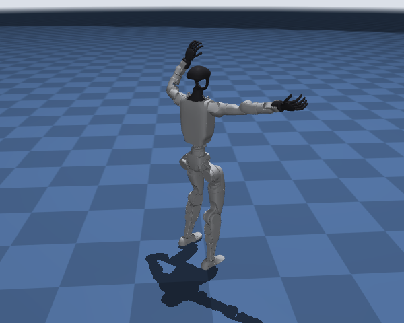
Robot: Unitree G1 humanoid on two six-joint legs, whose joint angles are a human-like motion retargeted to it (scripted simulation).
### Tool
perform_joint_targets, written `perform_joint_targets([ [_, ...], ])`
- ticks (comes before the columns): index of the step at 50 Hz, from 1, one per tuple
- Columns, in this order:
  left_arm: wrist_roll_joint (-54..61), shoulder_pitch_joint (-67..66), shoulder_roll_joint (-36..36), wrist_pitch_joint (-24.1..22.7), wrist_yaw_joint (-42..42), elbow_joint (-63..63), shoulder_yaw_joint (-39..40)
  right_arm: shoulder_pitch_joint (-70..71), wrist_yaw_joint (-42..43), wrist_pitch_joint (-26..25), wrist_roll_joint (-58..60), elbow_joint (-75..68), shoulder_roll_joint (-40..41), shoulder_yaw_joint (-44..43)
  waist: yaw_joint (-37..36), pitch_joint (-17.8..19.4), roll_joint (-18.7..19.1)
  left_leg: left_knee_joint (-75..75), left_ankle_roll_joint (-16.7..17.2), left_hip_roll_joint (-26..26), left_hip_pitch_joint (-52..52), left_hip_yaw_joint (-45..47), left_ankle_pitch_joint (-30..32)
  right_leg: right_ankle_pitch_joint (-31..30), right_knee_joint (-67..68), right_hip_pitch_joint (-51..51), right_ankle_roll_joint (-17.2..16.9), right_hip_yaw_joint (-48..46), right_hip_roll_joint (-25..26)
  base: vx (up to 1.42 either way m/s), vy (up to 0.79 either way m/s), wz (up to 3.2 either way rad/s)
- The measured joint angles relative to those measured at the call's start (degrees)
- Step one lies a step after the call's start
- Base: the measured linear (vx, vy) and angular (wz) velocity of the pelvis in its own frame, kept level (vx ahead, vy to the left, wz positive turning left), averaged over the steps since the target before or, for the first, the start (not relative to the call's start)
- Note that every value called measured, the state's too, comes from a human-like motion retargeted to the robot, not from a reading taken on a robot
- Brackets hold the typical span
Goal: Dance
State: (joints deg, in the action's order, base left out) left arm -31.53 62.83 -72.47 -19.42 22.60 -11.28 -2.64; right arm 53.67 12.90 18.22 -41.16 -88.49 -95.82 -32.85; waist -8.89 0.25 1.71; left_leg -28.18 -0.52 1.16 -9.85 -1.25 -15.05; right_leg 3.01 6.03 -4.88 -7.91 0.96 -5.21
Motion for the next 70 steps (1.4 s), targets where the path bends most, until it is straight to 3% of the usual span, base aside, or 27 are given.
perform_joint_targets([
  [2,-12.93,-2.67,-1.10,-1.05,7.35,8.34,-2.08,-1.30,3.35,-3.64,-10.41,-2.48,2.13,-8.20,1.69,0.25,0.84,-4.68,0.25,0.43,-2.41,-1.64,-1.49,0.48,-0.24,-0.51,-0.25,-0.54,-0.17,0.00,0.12,0.49],
  [5,-30.03,-5.69,-5.46,-8.45,15.71,18.47,-3.05,-9.03,4.37,-0.13,-32.02,-0.13,7.21,-22.65,5.01,0.72,2.30,-8.06,0.31,0.20,-4.52,-2.95,-2.56,1.24,-0.01,-0.61,-1.20,-1.59,-0.05,-0.07,0.16,0.49],
  [7,-36.24,-6.67,-7.01,-11.31,23.60,20.89,-4.06,-15.15,0.76,1.15,-43.84,0.40,9.80,-30.19,5.79,0.72,2.43,-6.65,0.43,-0.16,-3.85,-2.77,-2.08,1.42,0.49,-0.45,-1.40,-1.22,0.23,-0.02,0.16,0.07],
  [9,-38.57,-6.84,-6.33,-12.26,28.32,17.73,-3.52,-19.25,0.05,-0.03,-47.74,0.85,12.40,-34.44,5.37,0.16,1.66,-2.64,0.60,-0.42,-1.84,-1.84,-0.55,1.19,1.23,0.22,-1.32,-0.59,0.29,0.07,0.06,-0.32],
  [13,-32.92,-4.08,-2.65,-6.32,28.17,4.54,0.01,-25.26,-0.68,-1.76,-41.76,2.58,12.52,-34.45,2.00,-0.18,0.19,7.02,0.67,-1.61,3.59,2.14,3.40,0.84,3.97,2.61,-1.27,2.01,0.56,-0.03,-0.08,-0.69],
  [15,-24.41,-0.59,0.61,-1.93,26.87,-2.63,0.84,-26.11,-1.58,-2.34,-36.21,4.79,10.18,-32.39,-0.85,0.32,0.80,11.86,0.67,-2.26,6.57,4.37,5.13,0.97,6.09,4.15,-1.50,4.02,1.25,-0.16,-0.06,-0.81],
  [17,-16.96,2.98,3.98,-0.86,23.90,-7.10,1.41,-26.21,-2.51,-2.88,-31.97,8.08,8.39,-29.52,-2.83,0.57,1.22,15.13,0.53,-2.42,8.38,5.98,6.29,1.09,7.20,5.06,-1.37,4.74,1.70,-0.18,-0.01,-0.61],
  [20,-6.83,6.46,6.57,-6.07,19.45,-8.42,2.22,-26.14,-5.22,-1.39,-26.43,13.88,7.32,-25.00,-3.90,1.33,1.33,18.18,0.46,-2.32,10.26,7.60,7.29,1.12,7.49,5.22,-1.03,4.88,1.92,-0.13,-0.01,-0.28],
  [22,-4.00,5.85,6.31,-13.35,19.34,-4.76,2.06,-25.85,-6.63,0.35,-23.11,17.64,8.31,-22.71,-3.91,1.66,1.21,18.53,0.33,-2.09,10.66,7.78,7.34,0.81,6.76,4.66,-1.06,5.21,1.82,0.00,0.00,0.00],
  [25,-9.54,2.62,2.15,-21.63,25.13,4.44,0.45,-25.82,-6.98,3.67,-19.58,19.58,9.25,-21.13,-3.26,1.72,0.68,16.56,0.14,-1.28,9.50,6.53,6.21,0.19,4.62,3.49,-1.05,4.92,0.98,0.04,-0.01,-0.01],
  [27,-19.53,0.04,-1.63,-20.70,26.27,11.88,-1.55,-26.06,-4.98,5.49,-19.52,17.79,9.27,-21.90,-2.59,1.85,0.18,13.26,-0.14,-0.46,7.54,5.06,4.70,-0.19,3.14,2.64,-0.98,4.04,0.20,0.05,0.01,0.26],
  [30,-32.25,-2.22,-5.29,-15.91,20.85,20.69,-5.10,-25.17,-1.53,6.86,-21.54,13.95,10.09,-25.17,-2.16,2.18,-0.59,7.12,-0.22,0.68,3.85,3.23,2.28,-0.47,1.33,1.60,-0.87,2.97,-0.97,-0.01,-0.01,0.29],
  [33,-37.39,-2.75,-5.44,-8.88,23.68,26.24,-6.59,-22.88,0.21,7.37,-28.93,12.11,13.53,-30.24,-1.14,2.97,-1.20,1.77,-0.08,1.38,0.18,1.51,0.46,-0.29,0.15,0.83,-1.06,0.97,-1.64,-0.06,-0.10,0.51],
  [35,-38.51,-3.33,-4.82,-8.78,28.70,26.85,-4.36,-21.22,1.24,7.52,-37.21,14.78,18.11,-33.06,-0.51,3.55,-1.73,0.92,-0.27,1.00,-0.57,1.59,0.18,-0.22,0.16,0.94,-1.16,0.23,-1.44,-0.07,-0.11,0.41],
  [37,-36.56,-5.57,-2.75,-8.41,31.57,23.22,0.22,-21.57,-1.74,10.77,-44.57,18.68,22.97,-33.08,-0.74,3.98,-2.26,1.95,-0.24,0.50,0.10,1.94,0.72,-0.32,0.62,1.19,-1.18,0.56,-1.03,0.05,-0.08,-0.12],
  [40,-29.68,-10.35,1.58,-3.53,31.13,14.98,9.62,-21.41,-6.05,14.32,-46.04,25.06,29.37,-27.49,-2.73,3.67,-2.39,5.61,-0.08,-0.43,2.28,3.82,2.35,-0.76,1.34,2.06,-0.87,1.86,-0.45,0.07,-0.02,-0.59],
  [44,-12.66,-16.30,7.45,1.43,30.84,2.88,22.60,-21.06,-5.85,11.05,-34.17,37.36,32.89,-13.23,-4.00,3.40,-1.13,11.99,-0.18,-0.38,5.58,6.49,5.17,-0.85,2.40,3.44,-0.83,3.29,-0.41,-0.01,-0.01,-0.38],
  [52,41.83,-14.06,20.30,5.74,24.11,-17.31,37.57,-27.17,-8.72,3.68,-7.81,64.59,30.81,9.90,-4.71,4.07,0.66,20.40,0.09,-0.09,10.84,9.42,9.68,-0.04,5.42,3.87,-1.18,3.68,-0.35,-0.03,-0.01,0.02],
  [55,67.02,-12.13,26.35,5.74,16.30,-20.31,42.82,-29.29,-11.49,2.32,3.53,73.37,31.31,14.80,-5.48,4.26,0.60,21.96,-0.07,0.26,11.91,9.85,10.66,0.73,7.17,4.19,-1.64,3.76,-0.35,0.00,0.00,0.00],
  [59,92.87,-15.29,31.68,-0.55,-2.79,-28.20,52.24,-31.21,-13.04,-2.57,20.22,80.95,38.47,21.66,-6.90,4.66,0.45,23.04,-0.49,0.91,12.98,10.31,11.47,2.10,11.45,5.73,-2.77,4.97,-0.29,0.03,0.07,0.04],
  [62,95.78,-18.64,35.42,-3.85,-9.61,-38.54,58.83,-30.81,-9.43,-2.59,33.33,78.31,48.66,28.97,-7.61,4.73,0.35,23.55,-0.93,1.63,13.52,10.11,11.88,3.46,15.63,7.35,-3.96,6.26,-0.06,0.03,0.07,0.03],
  [65,89.55,-23.05,38.99,-5.41,-6.85,-50.57,61.77,-28.71,-2.95,1.37,43.92,67.21,59.68,34.74,-9.07,4.64,0.52,24.28,-1.31,2.62,13.55,10.80,12.00,5.14,21.05,10.57,-4.86,8.45,0.65,-0.04,0.10,-0.21],
  [67,87.72,-24.47,41.13,-6.27,-6.44,-57.55,60.42,-26.18,-0.70,3.16,48.41,56.79,66.13,35.59,-9.73,4.32,0.50,24.69,-1.31,3.10,13.10,11.33,12.07,6.01,23.79,12.48,-5.19,9.08,0.87,-0.08,0.10,-0.13],
  [70,89.70,-23.16,44.60,-4.01,-9.92,-68.79,55.80,-20.51,3.79,5.01,51.11,37.93,75.32,32.64,-10.56,3.69,-0.02,25.16,-0.90,3.67,12.21,12.08,12.33,6.61,26.81,14.83,-5.16,9.95,1.35,-0.07,0.06,-0.01],
])
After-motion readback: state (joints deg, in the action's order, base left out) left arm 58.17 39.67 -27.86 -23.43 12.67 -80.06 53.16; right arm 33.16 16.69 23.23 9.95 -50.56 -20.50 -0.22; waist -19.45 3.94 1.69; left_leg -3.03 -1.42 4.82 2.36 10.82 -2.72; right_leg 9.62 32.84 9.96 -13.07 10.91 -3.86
